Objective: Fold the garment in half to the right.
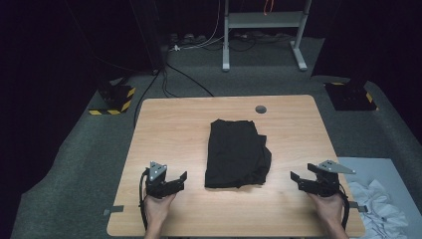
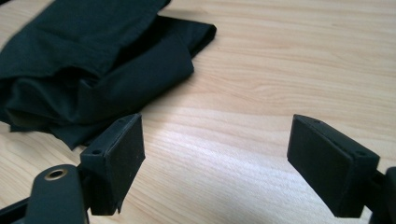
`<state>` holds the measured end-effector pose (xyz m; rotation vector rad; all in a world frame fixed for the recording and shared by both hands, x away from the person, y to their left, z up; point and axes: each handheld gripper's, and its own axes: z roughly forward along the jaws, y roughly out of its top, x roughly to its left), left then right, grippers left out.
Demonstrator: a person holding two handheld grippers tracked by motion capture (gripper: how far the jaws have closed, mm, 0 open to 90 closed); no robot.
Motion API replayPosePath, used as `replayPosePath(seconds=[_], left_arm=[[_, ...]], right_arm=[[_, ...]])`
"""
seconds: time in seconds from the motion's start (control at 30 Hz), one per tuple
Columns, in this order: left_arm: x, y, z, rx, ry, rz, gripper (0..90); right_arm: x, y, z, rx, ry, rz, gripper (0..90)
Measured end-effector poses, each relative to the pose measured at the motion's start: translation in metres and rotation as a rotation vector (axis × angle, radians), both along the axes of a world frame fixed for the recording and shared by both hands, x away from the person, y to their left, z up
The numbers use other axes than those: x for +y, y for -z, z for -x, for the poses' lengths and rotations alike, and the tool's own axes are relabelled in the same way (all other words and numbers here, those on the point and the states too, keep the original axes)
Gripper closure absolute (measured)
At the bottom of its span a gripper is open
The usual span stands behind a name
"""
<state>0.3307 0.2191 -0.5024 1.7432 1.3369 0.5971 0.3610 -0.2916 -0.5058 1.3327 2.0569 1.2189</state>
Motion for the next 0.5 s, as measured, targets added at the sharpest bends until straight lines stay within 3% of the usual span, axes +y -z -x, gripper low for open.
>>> replayPosePath(seconds=[0.5], left_arm=[[-0.006,0.026,-0.010,0.073,-0.019,-0.050,15.8]], right_arm=[[0.000,0.025,-0.006,0.063,0.025,0.079,18.5]])
